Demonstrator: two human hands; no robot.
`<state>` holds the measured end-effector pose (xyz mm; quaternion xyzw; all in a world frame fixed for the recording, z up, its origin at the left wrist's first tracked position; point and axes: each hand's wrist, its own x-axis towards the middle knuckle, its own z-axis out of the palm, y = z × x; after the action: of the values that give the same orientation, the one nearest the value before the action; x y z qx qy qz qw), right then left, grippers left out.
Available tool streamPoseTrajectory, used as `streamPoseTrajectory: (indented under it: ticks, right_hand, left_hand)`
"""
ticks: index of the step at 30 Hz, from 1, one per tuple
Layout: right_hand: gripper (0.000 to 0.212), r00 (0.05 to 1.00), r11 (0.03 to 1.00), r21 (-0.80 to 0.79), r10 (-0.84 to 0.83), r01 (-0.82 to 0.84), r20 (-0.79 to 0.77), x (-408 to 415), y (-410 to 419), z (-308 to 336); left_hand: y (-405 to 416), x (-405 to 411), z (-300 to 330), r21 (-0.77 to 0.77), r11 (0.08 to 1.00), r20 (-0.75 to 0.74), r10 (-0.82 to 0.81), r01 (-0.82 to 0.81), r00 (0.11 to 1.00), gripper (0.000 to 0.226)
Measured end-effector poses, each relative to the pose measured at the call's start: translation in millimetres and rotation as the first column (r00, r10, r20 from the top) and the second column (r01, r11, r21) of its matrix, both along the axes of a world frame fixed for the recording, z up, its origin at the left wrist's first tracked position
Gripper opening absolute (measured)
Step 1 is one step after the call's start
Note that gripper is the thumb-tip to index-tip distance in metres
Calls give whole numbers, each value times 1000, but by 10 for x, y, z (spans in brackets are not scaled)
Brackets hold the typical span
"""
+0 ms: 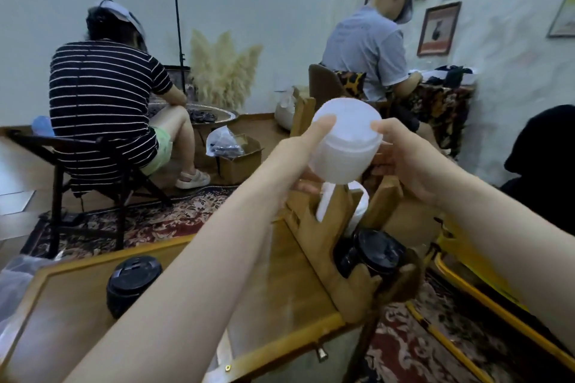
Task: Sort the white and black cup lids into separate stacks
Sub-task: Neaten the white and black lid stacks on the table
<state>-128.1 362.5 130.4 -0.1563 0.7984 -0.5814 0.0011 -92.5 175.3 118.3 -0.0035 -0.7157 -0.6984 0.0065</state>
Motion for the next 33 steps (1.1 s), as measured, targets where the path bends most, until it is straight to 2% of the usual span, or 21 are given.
streamPoseTrajectory:
  ticks: [4,8,11,14,15,17,18,21,23,27,30,33]
  right_hand:
    - [61,1000,998,57,-4,4,13,-349,296,80]
    - [63,1000,996,92,15,-16,19,-653,446,30]
    - [61,997,997,38,67,-69,34,-926,519,-20]
    - [60,991,991,-22,131,-130,35,-1116,570,-31]
    - [65,987,988,-26,155,-153,53,-1143,583,-41]
    - [78,972,978,-35,207,-205,112,-1147,653,-35]
    - [77,961,970,-49,242,-238,133,-1136,697,-9]
    - [52,937,957,-98,287,-272,198,-1067,826,96]
    - [56,916,951,-86,310,-298,254,-1031,889,178]
    - [57,875,960,-103,281,-262,395,-1032,900,238]
    - [67,836,962,-122,274,-246,476,-1054,872,302]
    - [64,803,963,-132,270,-236,531,-1064,901,361]
  left_hand:
    - [191,-318,18,34,997,19,-64,64,998,69]
    - [292,-599,-38,-10,999,17,-39,39,999,71]
    - [351,-722,-29,-96,995,-34,-4,1,999,69]
    - [400,-782,-47,-111,994,-63,13,-20,998,56]
    - [410,-777,-72,-103,995,-61,11,-17,998,54]
    - [446,-747,-119,-58,998,-58,13,-16,998,66]
    - [470,-741,-126,-27,1000,-63,13,-15,998,73]
    - [584,-693,-94,89,996,-76,-19,26,997,78]
    - [651,-676,-63,137,990,-66,-21,30,998,79]
    - [727,-675,-59,118,993,66,-36,28,997,69]
    - [707,-652,4,55,998,143,10,-18,990,57]
    - [693,-619,96,51,996,207,57,-69,977,56]
